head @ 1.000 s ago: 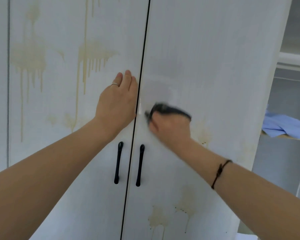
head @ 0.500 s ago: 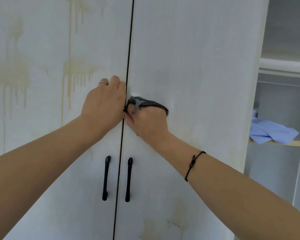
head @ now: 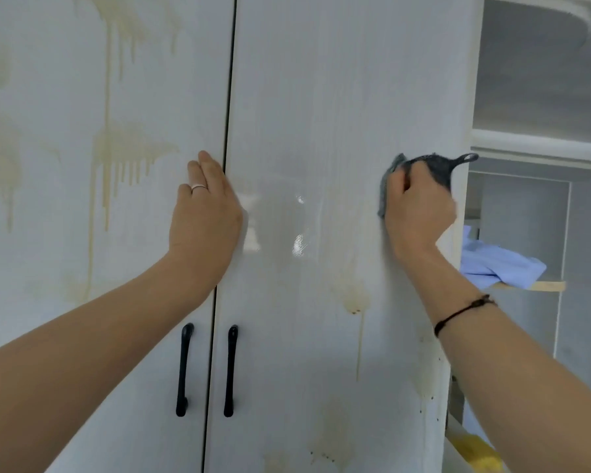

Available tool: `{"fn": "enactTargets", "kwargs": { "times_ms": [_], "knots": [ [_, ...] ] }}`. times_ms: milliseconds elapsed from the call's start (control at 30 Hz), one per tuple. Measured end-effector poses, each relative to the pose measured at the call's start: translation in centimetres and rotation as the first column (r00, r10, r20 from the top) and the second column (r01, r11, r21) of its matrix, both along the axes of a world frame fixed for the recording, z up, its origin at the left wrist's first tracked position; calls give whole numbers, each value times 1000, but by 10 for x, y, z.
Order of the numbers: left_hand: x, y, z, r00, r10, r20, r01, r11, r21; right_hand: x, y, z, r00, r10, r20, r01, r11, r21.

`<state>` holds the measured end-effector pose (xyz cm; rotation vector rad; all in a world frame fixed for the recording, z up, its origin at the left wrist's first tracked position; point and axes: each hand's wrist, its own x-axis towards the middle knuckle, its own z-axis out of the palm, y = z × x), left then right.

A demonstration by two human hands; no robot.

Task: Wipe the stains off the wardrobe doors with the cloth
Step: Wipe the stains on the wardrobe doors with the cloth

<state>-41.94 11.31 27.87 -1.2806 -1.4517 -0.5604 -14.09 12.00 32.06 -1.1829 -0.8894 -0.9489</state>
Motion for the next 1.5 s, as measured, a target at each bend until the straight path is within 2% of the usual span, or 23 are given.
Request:
{"fn": "enactTargets", "kwargs": {
  "times_ms": [33, 100, 200, 267, 300, 367, 467, 533, 600, 700, 767, 833, 867, 900, 967, 1067, 1133, 1167, 1233, 1333, 1400, 1467, 1500],
  "knots": [
    [3, 1, -1, 999, -8, 31, 9, 1000, -15, -15, 3, -16, 999, -19, 41, 20, 1000, -6],
    [4, 6, -2, 998, -15, 60, 15, 1000, 4, -46, 8, -69, 958, -2, 288, 15, 999, -44],
    [3, 4, -4, 990, -64, 123, 65, 998, -1, -58, 7, -159, 686, 88, 722, -37, 996, -86],
    [0, 4, -2, 989, -94, 113, 91, 996, 24, -39, 6, -167, 504, 119, 856, -49, 993, -109],
    [-3, 3, -3, 990, -97, 103, 95, 995, 22, -30, 6, -154, 477, 124, 870, -46, 992, -116],
    [-6, 6, -5, 992, -106, 70, 105, 994, 18, -19, 7, -108, 606, 50, 794, -2, 998, -61],
    [-5, 8, -12, 990, -123, 64, 121, 992, 47, -18, 2, -28, 926, -28, 376, 46, 998, -39],
    [-3, 8, -14, 990, -122, 70, 118, 992, 48, -24, 1, -3, 992, 44, 122, -34, 996, -81],
    [0, 10, -14, 988, -132, 78, 129, 990, 51, -39, 4, -11, 998, 45, 53, -42, 998, -51],
    [1, 9, -14, 986, -132, 103, 127, 990, 56, -72, 15, -79, 905, 29, 425, -29, 1000, -6],
    [-1, 9, -14, 988, -123, 90, 119, 992, 52, -80, 15, -135, 666, 86, 741, -56, 996, -65],
    [-5, 4, -13, 988, -126, 86, 123, 992, 38, -68, 13, -158, 469, 131, 873, -59, 991, -118],
    [-7, 1, -12, 986, -138, 97, 137, 990, 23, -59, 12, -153, 424, 136, 895, -64, 991, -120],
    [-8, -2, -13, 984, -143, 104, 143, 990, 15, -51, 13, -138, 423, 123, 898, -68, 992, -104],
    [-8, -3, -14, 983, -155, 103, 151, 988, 42, -36, 16, -93, 562, 33, 826, -31, 999, -19],
    [-11, 2, -18, 987, -144, 77, 138, 988, 73, -37, 9, -29, 897, -7, 441, 20, 1000, -24],
    [-12, 6, -18, 986, -159, 52, 155, 984, 88, -49, 7, -23, 972, 20, 233, -14, 1000, -27],
    [-12, 7, -18, 987, -151, 47, 147, 985, 90, -56, 10, -34, 975, 20, 223, -17, 1000, -16],
    [-12, 9, -18, 990, -132, 58, 127, 989, 74, -72, 16, -78, 919, 34, 392, -48, 998, 27],
    [-9, 6, -19, 987, -140, 84, 134, 988, 74, -75, 19, -161, 631, 105, 769, -126, 991, -32],
    [-7, 4, -19, 987, -137, 89, 132, 989, 62, -55, 13, -180, 482, 121, 868, -125, 990, -69],
    [-6, 1, -19, 983, -144, 114, 139, 989, 46, -36, 9, -156, 463, 122, 878, -120, 990, -75],
    [-7, 1, -19, 984, -141, 113, 137, 990, 44, -29, 10, -137, 515, 104, 851, -119, 992, -50]
  ]
}}
